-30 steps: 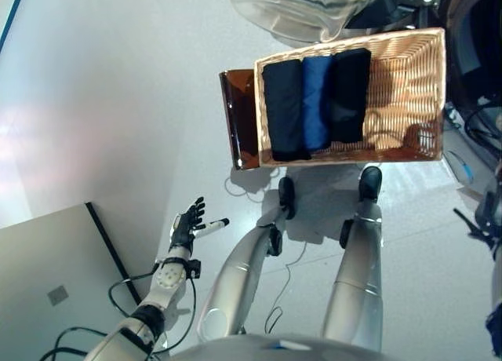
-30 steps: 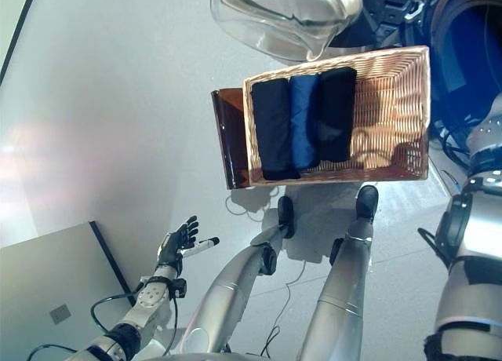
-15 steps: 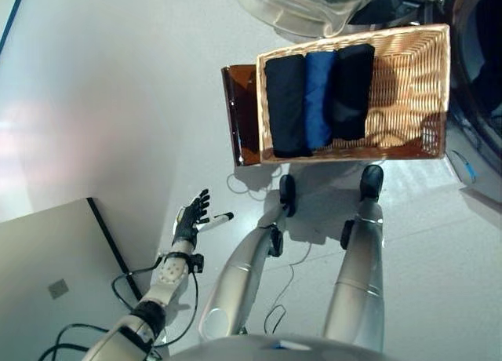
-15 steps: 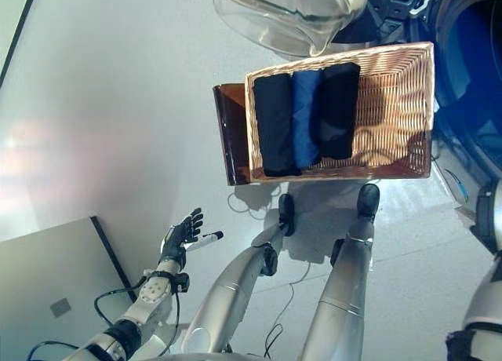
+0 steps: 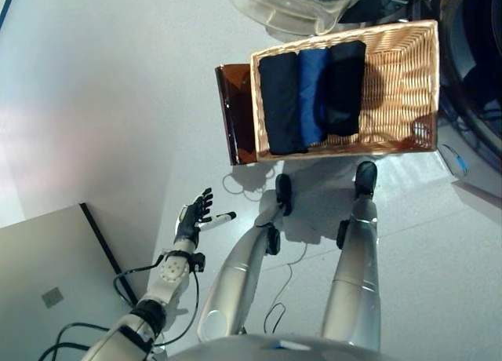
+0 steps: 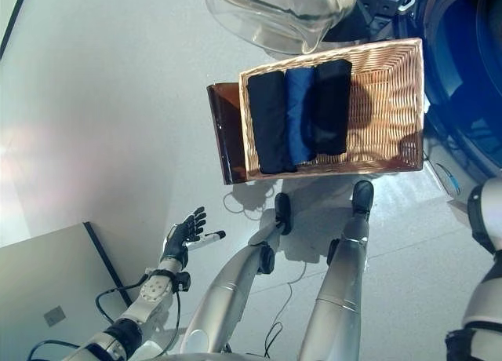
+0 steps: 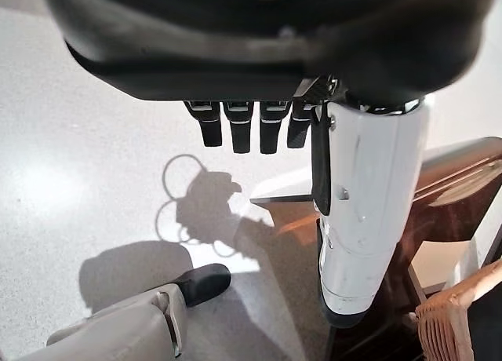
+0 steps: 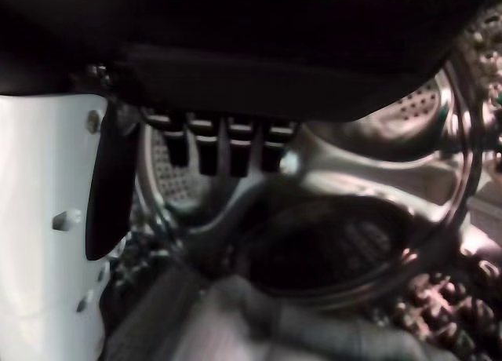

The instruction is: Pick up the clothes and place them into the washing machine

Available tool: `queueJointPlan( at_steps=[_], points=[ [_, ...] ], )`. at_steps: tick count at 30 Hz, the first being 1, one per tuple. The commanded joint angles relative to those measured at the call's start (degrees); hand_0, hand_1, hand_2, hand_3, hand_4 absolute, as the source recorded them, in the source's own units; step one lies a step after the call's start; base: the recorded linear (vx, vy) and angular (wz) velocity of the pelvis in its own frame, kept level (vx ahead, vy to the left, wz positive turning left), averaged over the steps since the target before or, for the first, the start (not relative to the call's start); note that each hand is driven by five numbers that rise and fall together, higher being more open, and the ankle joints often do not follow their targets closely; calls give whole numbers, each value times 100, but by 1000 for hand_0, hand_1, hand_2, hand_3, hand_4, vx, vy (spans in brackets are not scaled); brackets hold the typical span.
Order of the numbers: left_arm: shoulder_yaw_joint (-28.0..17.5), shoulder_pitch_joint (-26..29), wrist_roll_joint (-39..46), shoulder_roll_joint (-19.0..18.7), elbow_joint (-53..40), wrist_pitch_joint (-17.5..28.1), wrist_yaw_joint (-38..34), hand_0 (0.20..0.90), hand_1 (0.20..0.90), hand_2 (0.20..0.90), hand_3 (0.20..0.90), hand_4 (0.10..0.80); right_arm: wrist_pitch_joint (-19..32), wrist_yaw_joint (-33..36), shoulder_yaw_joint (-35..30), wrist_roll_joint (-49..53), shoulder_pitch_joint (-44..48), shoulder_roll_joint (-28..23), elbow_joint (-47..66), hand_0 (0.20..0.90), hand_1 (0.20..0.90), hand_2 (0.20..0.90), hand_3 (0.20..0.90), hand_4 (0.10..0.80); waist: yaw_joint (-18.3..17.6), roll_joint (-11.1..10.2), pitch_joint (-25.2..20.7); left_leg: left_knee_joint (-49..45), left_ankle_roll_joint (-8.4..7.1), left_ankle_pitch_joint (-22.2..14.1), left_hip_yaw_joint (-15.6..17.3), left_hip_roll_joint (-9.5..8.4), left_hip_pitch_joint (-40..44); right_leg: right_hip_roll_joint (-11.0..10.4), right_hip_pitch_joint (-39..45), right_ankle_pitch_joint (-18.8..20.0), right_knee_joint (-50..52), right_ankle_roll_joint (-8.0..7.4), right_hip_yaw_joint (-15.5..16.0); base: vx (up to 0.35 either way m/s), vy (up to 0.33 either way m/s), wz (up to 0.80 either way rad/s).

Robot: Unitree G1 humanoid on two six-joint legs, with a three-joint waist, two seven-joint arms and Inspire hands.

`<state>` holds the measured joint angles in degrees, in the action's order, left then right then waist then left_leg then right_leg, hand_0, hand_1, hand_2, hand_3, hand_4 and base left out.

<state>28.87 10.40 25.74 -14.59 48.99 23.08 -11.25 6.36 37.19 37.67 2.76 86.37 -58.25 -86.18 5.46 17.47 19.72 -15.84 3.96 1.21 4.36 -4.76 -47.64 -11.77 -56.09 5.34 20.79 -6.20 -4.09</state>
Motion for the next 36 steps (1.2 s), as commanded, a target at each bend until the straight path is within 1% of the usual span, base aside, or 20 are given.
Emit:
queueJointPlan(
  at_steps=[1,4,5,6,8,9,12,14,15,16,17,19,20,21,23,24,26,28,32,36],
  points=[
    [-274,-495,346,-402,466,74,-55,900,900,900,900,800,460,175,144,460,423,-312,659,900,900,900,900,800,53,-253,-446,462,-697,222,-297,315,-45,333,445,-518,-71,367,294,0,0,0],
    [-255,-459,439,-348,689,50,-28,900,900,900,900,800,665,118,-445,949,-28,51,969,900,900,900,900,800,-33,-325,-390,450,-692,219,-292,328,-15,365,512,-510,-102,369,300,0,0,0],
    [-253,-462,440,-359,691,51,-26,900,900,900,900,800,663,121,-469,946,-54,50,981,900,900,900,900,800,-31,-336,-391,451,-692,219,-292,328,-11,365,515,-511,-103,369,300,0,0,0],
    [-251,-393,447,-313,767,36,-18,900,900,900,900,800,860,118,-939,1298,-467,360,1178,900,900,900,900,800,-76,-356,-372,438,-687,204,-295,328,28,387,593,-524,-109,371,300,5,8,-6],
    [-248,-373,421,-312,839,30,-5,900,900,900,900,800,1005,49,-1282,1500,-866,734,1358,900,900,900,900,800,-103,-397,-397,431,-687,187,-281,337,103,379,689,-525,-133,367,313,7,7,-12],
    [-244,-379,421,-324,837,30,-5,900,900,900,900,800,1001,55,-1307,1494,-895,737,1375,900,900,900,900,800,-101,-407,-398,433,-687,187,-282,336,111,378,697,-526,-136,367,314,14,-9,-17],
    [-318,-405,361,-352,829,43,43,900,900,900,900,800,1179,-89,-1861,1814,-1603,1132,1625,900,900,900,900,800,-112,-437,-431,445,-674,166,-299,314,270,360,936,-519,-223,351,378,32,-8,-5],
    [-397,-373,291,-377,833,82,46,900,900,900,900,800,1354,-315,-2171,2143,-2098,1598,1810,900,900,900,900,800,-77,-468,-472,484,-646,152,-336,291,437,326,1150,-509,-302,328,426,39,-5,-1],
    [-393,-379,291,-385,832,82,46,900,900,900,900,800,1351,-310,-2185,2138,-2117,1602,1823,900,900,900,900,800,-77,-473,-468,489,-646,153,-338,290,450,325,1165,-508,-308,328,429,49,-7,1],
    [-436,-329,181,-399,847,96,38,900,900,900,900,800,1444,-489,-2349,2325,-2490,1932,2070,900,900,900,900,800,-74,-536,-497,499,-628,136,-353,279,580,313,1319,-500,-357,308,472,34,-7,5],
    [-432,-335,180,-406,845,96,37,900,900,900,900,800,1442,-486,-2361,2322,-2507,1935,2082,900,900,900,900,800,-73,-542,-492,505,-628,137,-354,278,596,312,1334,-499,-363,308,473,59,-23,6],
    [-521,-360,70,-387,878,101,51,900,900,900,900,800,1522,-671,-2527,2460,-2997,2393,2231,900,900,900,900,800,-55,-643,-518,547,-600,123,-374,267,806,286,1606,-496,-466,283,548,36,-19,2],
    [-520,-365,69,-391,877,101,51,900,900,900,900,800,1519,-668,-2532,2457,-3007,2397,2239,900,900,900,900,800,-58,-644,-513,552,-600,124,-377,266,817,284,1619,-496,-471,283,551,31,-8,2],
    [-556,-389,-33,-340,947,84,69,900,900,900,900,800,1527,-780,-2628,2458,-3430,2717,2459,900,900,900,900,800,-68,-733,-540,592,-586,124,-401,264,968,269,1788,-481,-536,265,589,0,0,0],
    [-575,-395,-79,-305,1048,67,76,900,900,900,900,800,1538,-838,-2684,2504,-3611,2829,2526,900,900,900,900,800,-81,-784,-550,618,-580,124,-407,258,1059,271,1890,-479,-575,258,606,37,-15,-2],
    [-625,-427,-148,-244,1135,35,77,900,900,900,900,800,1559,-906,-2772,2533,-3980,3101,2679,900,900,900,900,800,-82,-868,-580,647,-571,115,-435,268,1198,251,2083,-483,-646,241,663,50,-27,2],
    [-673,-431,-218,-226,1219,20,62,900,900,900,900,800,1580,-976,-2836,2575,-4162,3200,2707,900,900,900,900,800,-85,-919,-592,656,-568,108,-453,274,1274,234,2179,-488,-684,233,700,31,-19,6],
    [-784,-414,-333,-203,1386,-4,35,900,900,900,900,800,1615,-1196,-2961,2823,-4545,3479,2674,900,900,900,900,800,-73,-1055,-597,624,-551,61,-498,263,1442,222,2400,-486,-735,221,758,25,-37,6],
    [-910,-359,-457,-195,1651,6,-23,900,900,900,900,800,1732,-1435,-3093,3235,-4901,3780,2589,900,900,900,900,800,-32,-1170,-574,573,-534,18,-544,262,1580,211,2606,-487,-802,213,826,3,-28,14],
    [-967,-372,-524,-142,1706,-13,-18,900,900,900,900,800,1811,-1661,-3177,3528,-5226,4001,2645,900,900,900,900,800,-33,-1225,-622,563,-526,-10,-573,267,1704,202,2756,-492,-818,198,868,29,-13,5]
  ],
)
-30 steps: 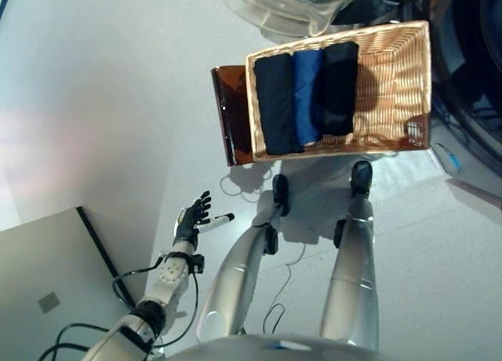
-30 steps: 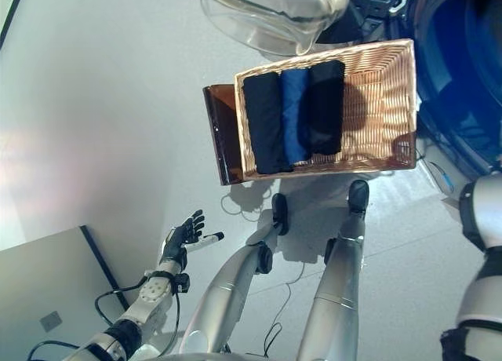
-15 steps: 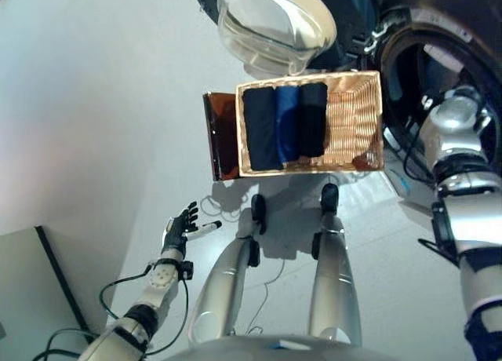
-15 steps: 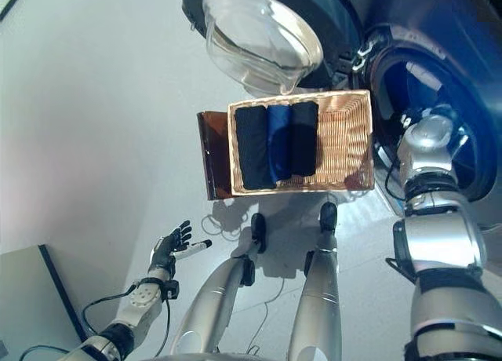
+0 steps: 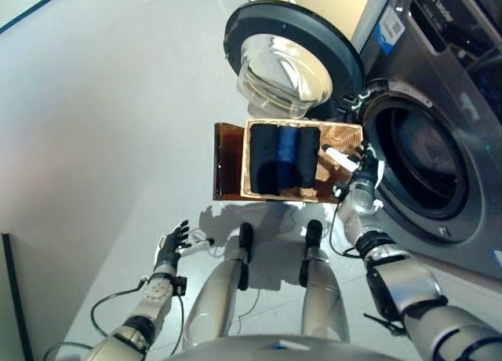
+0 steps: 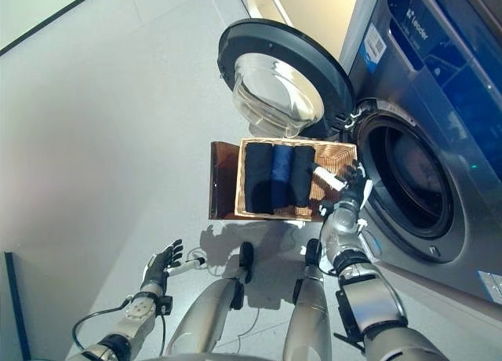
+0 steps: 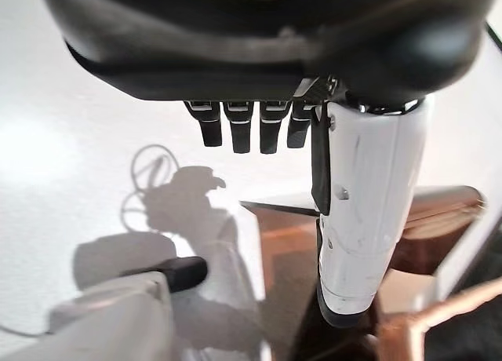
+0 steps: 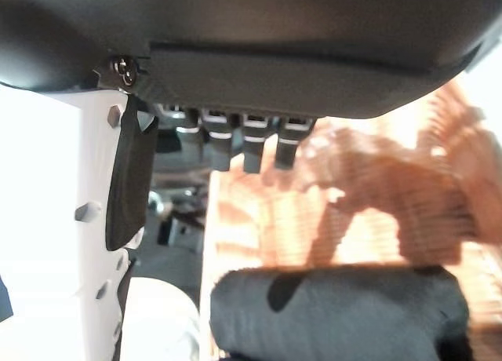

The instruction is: Pick up the clothes and place them into the washing machine

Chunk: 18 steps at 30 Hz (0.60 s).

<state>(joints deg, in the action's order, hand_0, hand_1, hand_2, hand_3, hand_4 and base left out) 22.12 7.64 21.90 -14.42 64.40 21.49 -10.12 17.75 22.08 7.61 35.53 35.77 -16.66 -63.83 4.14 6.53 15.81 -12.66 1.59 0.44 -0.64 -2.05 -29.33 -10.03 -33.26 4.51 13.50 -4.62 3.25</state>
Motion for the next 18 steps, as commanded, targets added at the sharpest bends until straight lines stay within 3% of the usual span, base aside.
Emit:
queueJointPlan(
  at_steps=[1,7,12,18],
  points=[
    [-310,-137,-228,-108,203,111,-131,900,900,900,900,800,702,-337,-232,453,-430,21,399,900,900,900,900,800,106,-177,-298,280,-287,52,-95,-4,40,28,663,-426,-125,31,147,69,-7,6],
    [-527,-68,-531,-27,704,-122,-173,900,900,900,900,800,361,-527,-143,66,-936,254,-184,900,900,900,900,800,178,-385,-640,565,-320,55,-192,9,734,14,1432,-435,-427,-31,305,119,-20,4],
    [-785,-179,-640,-48,931,-103,-194,900,900,900,900,800,80,-659,19,-468,-1441,353,-244,900,900,900,900,800,270,-541,-1145,1329,-344,201,-250,13,1406,-51,2088,-71,-1320,-192,498,122,-11,7],
    [-980,-277,-685,-37,1069,-147,-180,900,900,900,900,800,-95,-661,-74,-640,-1511,265,-799,900,900,900,900,800,396,-651,-1289,1479,-340,172,-304,15,1741,-83,2500,-22,-1577,-224,689,111,-22,10]
  ],
)
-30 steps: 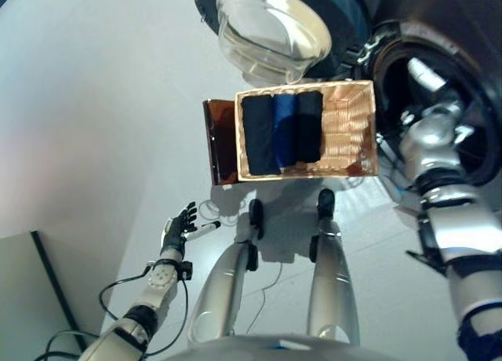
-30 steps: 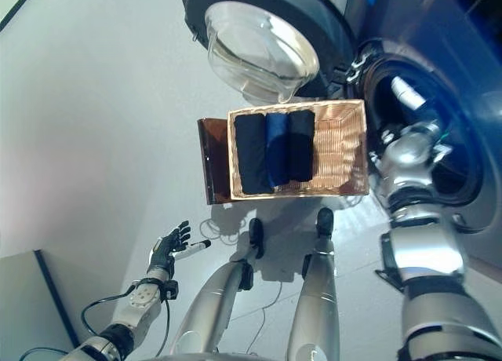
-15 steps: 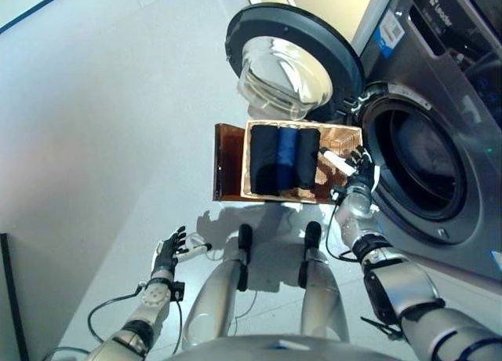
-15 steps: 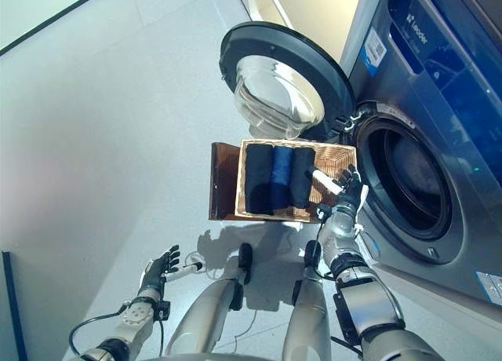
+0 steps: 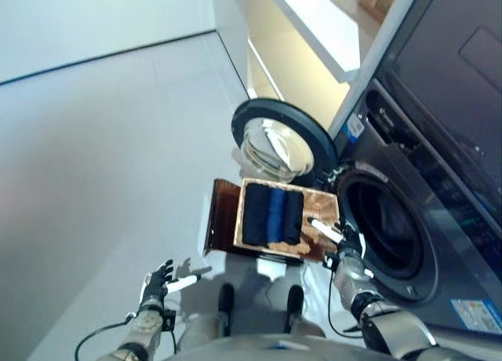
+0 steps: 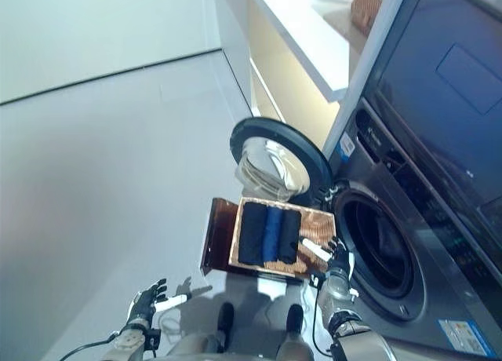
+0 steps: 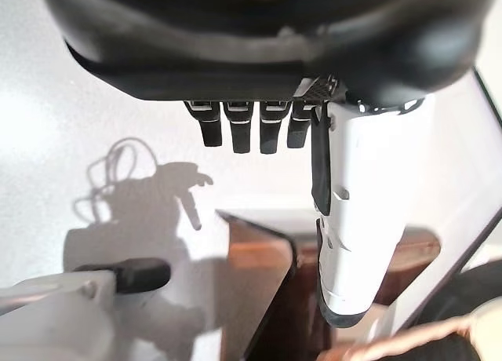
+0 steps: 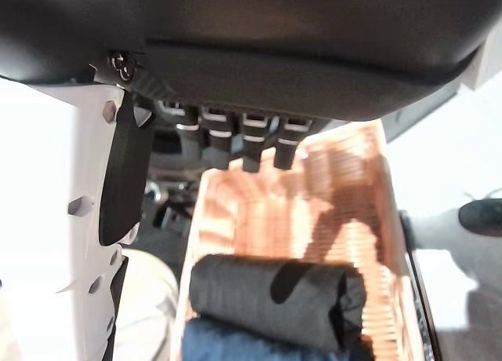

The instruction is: Pick up the clothes and place them into the washing machine

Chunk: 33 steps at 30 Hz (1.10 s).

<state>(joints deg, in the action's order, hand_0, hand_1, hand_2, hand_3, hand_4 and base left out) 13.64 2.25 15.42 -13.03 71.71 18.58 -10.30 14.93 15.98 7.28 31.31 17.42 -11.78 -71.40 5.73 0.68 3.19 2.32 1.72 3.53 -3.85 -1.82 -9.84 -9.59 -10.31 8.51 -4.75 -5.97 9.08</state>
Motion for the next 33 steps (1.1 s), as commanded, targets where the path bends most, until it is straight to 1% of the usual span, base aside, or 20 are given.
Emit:
queueJointPlan(
  at_steps=[1,7,9,10,12,14,16,21,23,26,27,33],
  points=[
    [-159,249,-52,-181,367,123,-154,900,900,900,900,800,155,-50,-28,-265,340,-234,-114,900,900,900,900,800,256,-81,-21,-28,-343,-144,-14,-15,-184,-127,241,-436,269,-89,122,103,-26,24],
    [-293,189,-126,-255,519,38,-112,900,900,900,900,800,5,-24,-13,-402,460,-273,-434,900,900,900,900,800,307,-158,3,-58,-324,-215,-103,-36,-178,-134,302,-535,340,-89,194,58,-2,17],
    [-176,411,-42,-283,431,94,-170,900,900,900,900,800,39,78,42,-312,762,-345,-446,900,900,900,900,800,334,-167,419,-871,-332,-420,-109,-88,-696,-212,2,-681,786,-24,236,-237,-30,10],
    [-102,507,21,-292,356,117,-193,900,900,900,900,800,59,133,100,-273,950,-410,-408,900,900,900,900,800,326,-126,657,-1205,-323,-502,-112,-120,-946,-217,-208,-762,1057,39,202,-298,-3,21],
    [0,656,107,-292,162,146,-226,900,900,900,900,800,97,222,144,-163,1257,-528,-413,900,900,900,900,800,316,-61,914,-1727,-320,-660,-119,-151,-1365,-167,-616,-922,1555,131,166,-161,31,33],
    [40,677,118,-289,28,146,-226,900,900,900,900,800,115,293,180,-97,1549,-630,-524,900,900,900,900,800,340,-10,1046,-2071,-311,-817,-111,-120,-1645,-113,-954,-1124,2018,190,155,-65,56,16],
    [74,717,163,-322,-125,160,-249,900,900,900,900,800,136,398,215,32,1909,-744,-621,900,900,900,900,800,337,37,1152,-2419,-311,-904,-69,-98,-2038,-111,-1387,-1258,2453,218,132,-77,66,-6],
    [126,835,283,-405,-642,216,-304,900,900,900,900,800,169,695,247,206,2628,-1102,-1045,900,900,900,900,800,434,155,1311,-3111,-293,-1108,-15,-100,-2823,-127,-2180,-1472,3149,288,60,-56,52,-4],
    [172,843,353,-427,-858,248,-322,900,900,900,900,800,183,759,306,247,2856,-1219,-1142,900,900,900,900,800,468,224,1396,-3275,-270,-1169,-1,-110,-3073,-171,-2411,-1502,3276,289,36,-61,65,3],
    [243,903,435,-433,-937,269,-350,900,900,900,900,800,164,876,384,222,3127,-1359,-1251,900,900,900,900,800,483,329,1464,-3379,-261,-1173,32,-146,-3343,-201,-2656,-1518,3387,292,9,15,52,3],
    [284,904,463,-412,-908,277,-347,900,900,900,900,800,155,912,382,244,3247,-1414,-1347,900,900,900,900,800,498,357,1452,-3454,-268,-1385,28,-159,-3341,-215,-2674,-1703,3473,254,-29,117,44,3],
    [511,812,534,-335,-1168,395,-377,900,900,900,900,800,143,987,290,342,3577,-1750,-1574,900,900,900,900,800,618,586,1439,-3145,-243,-1233,65,-294,-3510,-314,-2829,-1580,3227,235,-42,41,55,4]
  ],
)
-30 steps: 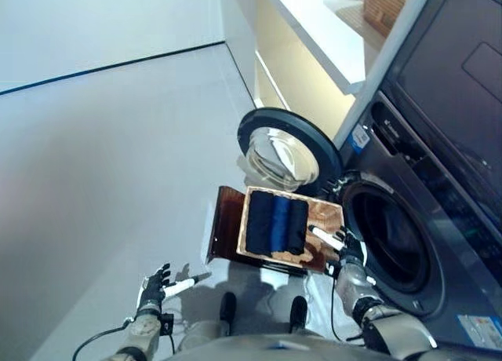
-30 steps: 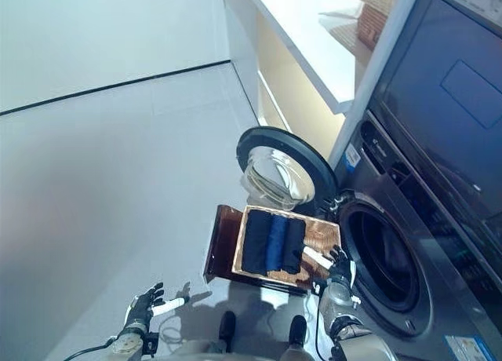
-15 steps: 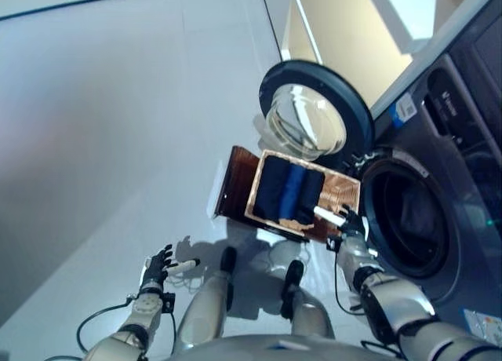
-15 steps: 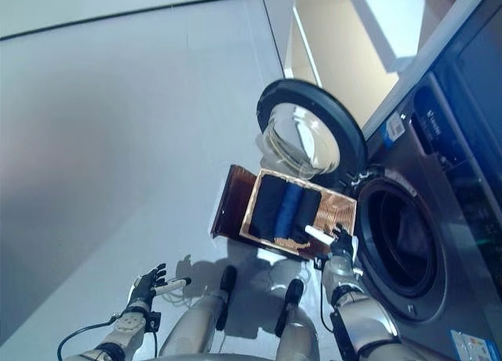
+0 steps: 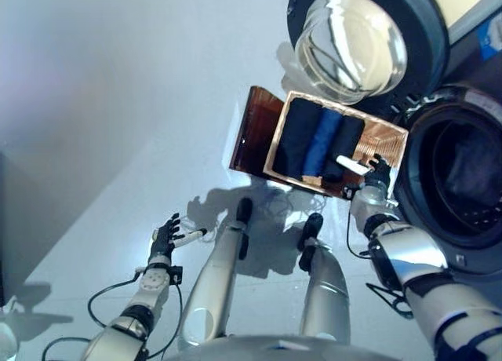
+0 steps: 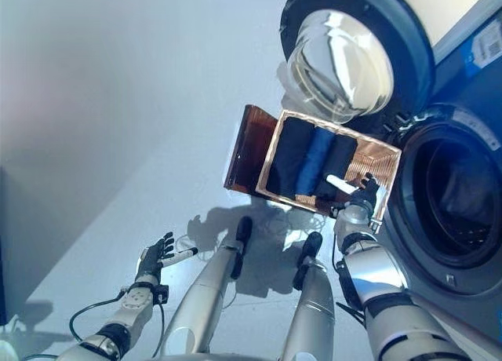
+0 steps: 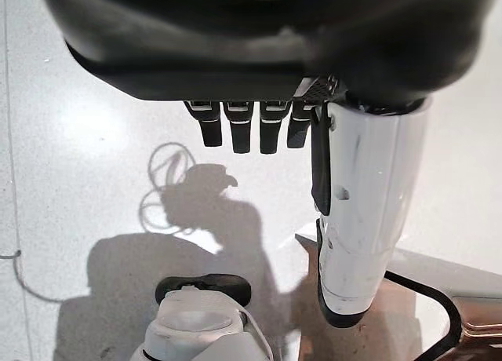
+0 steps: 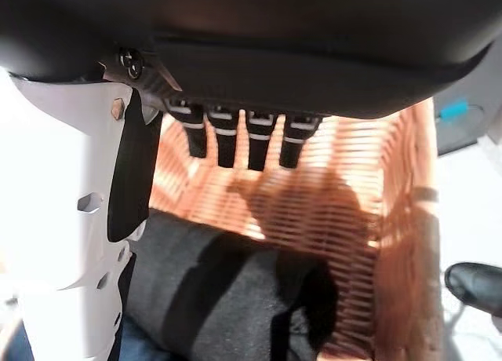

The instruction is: Pick up the clothes and place them into the washing machine

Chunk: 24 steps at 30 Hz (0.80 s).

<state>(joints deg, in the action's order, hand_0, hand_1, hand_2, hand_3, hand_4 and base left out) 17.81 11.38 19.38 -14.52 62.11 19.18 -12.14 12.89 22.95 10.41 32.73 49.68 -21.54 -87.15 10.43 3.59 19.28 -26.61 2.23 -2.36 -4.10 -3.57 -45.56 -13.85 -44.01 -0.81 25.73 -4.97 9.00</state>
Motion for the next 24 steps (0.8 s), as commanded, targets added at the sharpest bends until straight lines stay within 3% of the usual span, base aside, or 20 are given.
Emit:
queueJointPlan(
  at_steps=[1,11,12,13,15,24],
  points=[
    [122,-97,151,-185,-261,348,-190,900,900,900,900,800,354,308,-31,227,412,-814,-11,900,900,900,900,800,170,327,-168,-157,-291,-595,79,-145,59,101,533,-620,106,123,-28,43,44,10],
    [341,-9,294,-202,-667,501,-260,900,900,900,900,800,455,398,-48,576,994,-1221,-47,900,900,900,900,800,357,654,-149,385,-320,-295,-25,-385,-107,-86,355,-494,-175,106,-27,18,17,17],
    [364,-33,319,-196,-779,514,-245,900,900,900,900,800,471,388,-49,642,1108,-1331,-17,856,856,856,856,769,385,728,-142,391,-319,-264,-39,-420,-183,-126,298,-480,-157,94,-7,7,17,13],
    [367,-32,318,-193,-781,512,-246,900,900,900,900,800,470,385,-49,644,1106,-1336,-17,900,900,900,900,800,387,731,-147,390,-319,-263,-41,-422,-189,-127,293,-480,-155,93,-5,16,28,15],
    [443,4,341,-159,-674,493,-242,900,900,900,900,800,481,382,-46,707,1212,-1375,-20,900,900,900,900,800,397,809,-157,456,-322,-224,-61,-445,-193,-153,248,-475,-135,89,-20,26,35,13],
    [473,111,336,-103,-561,498,-313,900,900,900,900,800,439,430,-58,678,1283,-1295,-125,900,900,900,900,800,400,885,-180,447,-335,-214,-40,-491,-223,-160,161,-488,-43,113,-89,5,4,2]
  ],
)
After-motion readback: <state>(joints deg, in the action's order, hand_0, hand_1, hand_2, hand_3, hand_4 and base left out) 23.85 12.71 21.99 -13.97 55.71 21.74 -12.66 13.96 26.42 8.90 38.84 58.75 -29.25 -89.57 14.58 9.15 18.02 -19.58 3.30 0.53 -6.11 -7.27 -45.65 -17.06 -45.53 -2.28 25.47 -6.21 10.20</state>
